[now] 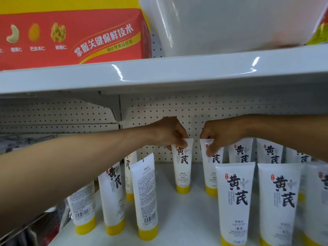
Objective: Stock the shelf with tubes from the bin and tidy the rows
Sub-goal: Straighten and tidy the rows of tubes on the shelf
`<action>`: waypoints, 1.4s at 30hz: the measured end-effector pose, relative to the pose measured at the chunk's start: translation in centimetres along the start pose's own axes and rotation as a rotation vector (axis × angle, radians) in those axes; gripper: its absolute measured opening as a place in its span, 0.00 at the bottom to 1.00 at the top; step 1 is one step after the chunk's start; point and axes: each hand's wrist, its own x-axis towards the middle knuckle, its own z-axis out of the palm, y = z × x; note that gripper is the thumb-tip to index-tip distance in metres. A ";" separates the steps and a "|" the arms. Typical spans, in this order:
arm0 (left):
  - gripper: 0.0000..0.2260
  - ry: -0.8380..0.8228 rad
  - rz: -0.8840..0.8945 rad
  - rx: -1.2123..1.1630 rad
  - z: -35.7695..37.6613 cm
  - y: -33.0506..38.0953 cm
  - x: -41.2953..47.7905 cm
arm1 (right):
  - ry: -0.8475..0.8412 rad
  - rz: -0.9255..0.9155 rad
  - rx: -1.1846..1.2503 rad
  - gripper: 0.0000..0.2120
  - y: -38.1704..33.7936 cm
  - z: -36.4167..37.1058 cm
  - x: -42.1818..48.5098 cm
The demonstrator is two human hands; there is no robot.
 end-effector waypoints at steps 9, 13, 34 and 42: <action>0.08 -0.036 -0.013 -0.045 0.1 0.3 0.1 | 0.013 -0.012 -0.005 0.05 0.2 0.1 0.2; 0.07 -0.032 -0.001 -0.054 0.2 0.6 -0.1 | -0.002 -0.033 0.015 0.02 0.2 0.1 0.4; 0.13 -0.094 0.044 0.068 1.1 0.5 0.2 | -0.001 0.033 -0.011 0.05 0.1 0.5 0.2; 0.15 -0.118 0.026 0.107 1.1 0.7 0.4 | 0.000 0.050 -0.045 0.09 -0.3 0.5 0.0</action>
